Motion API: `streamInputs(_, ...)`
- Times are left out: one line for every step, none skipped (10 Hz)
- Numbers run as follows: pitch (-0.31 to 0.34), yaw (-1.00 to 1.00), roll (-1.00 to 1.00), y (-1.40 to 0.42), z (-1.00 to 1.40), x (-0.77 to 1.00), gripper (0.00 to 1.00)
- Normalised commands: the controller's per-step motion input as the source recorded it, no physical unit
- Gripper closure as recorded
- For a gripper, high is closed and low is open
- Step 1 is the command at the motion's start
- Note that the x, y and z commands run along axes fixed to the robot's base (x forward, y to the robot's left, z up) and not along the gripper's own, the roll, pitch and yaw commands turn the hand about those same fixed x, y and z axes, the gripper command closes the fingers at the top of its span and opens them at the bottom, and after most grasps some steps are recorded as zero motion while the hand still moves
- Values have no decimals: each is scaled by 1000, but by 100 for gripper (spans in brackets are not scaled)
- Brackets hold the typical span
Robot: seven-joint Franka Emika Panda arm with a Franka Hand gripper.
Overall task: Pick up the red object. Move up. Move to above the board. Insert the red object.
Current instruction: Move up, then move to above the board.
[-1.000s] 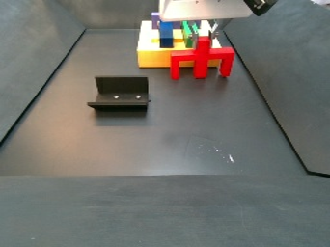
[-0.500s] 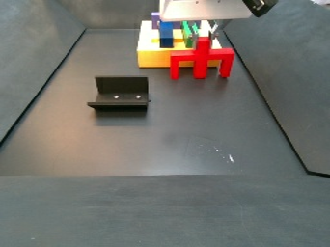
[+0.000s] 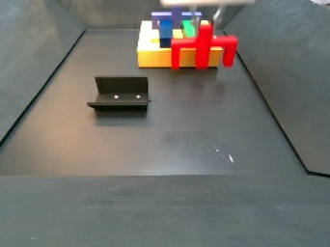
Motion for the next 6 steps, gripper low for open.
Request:
streamInputs(39, 15, -78, -17, 328, -23, 100)
streamInputs(0, 0, 0, 0, 1400, 0, 100)
streamInputs(6, -6, 14, -7, 1400, -6, 100)
streamInputs(25, -10, -29, -9, 1400, -63, 100)
streamInputs(11, -8, -51, 1, 1400, -9, 100)
streamInputs(68, -7, -44, -4, 979, 29, 100)
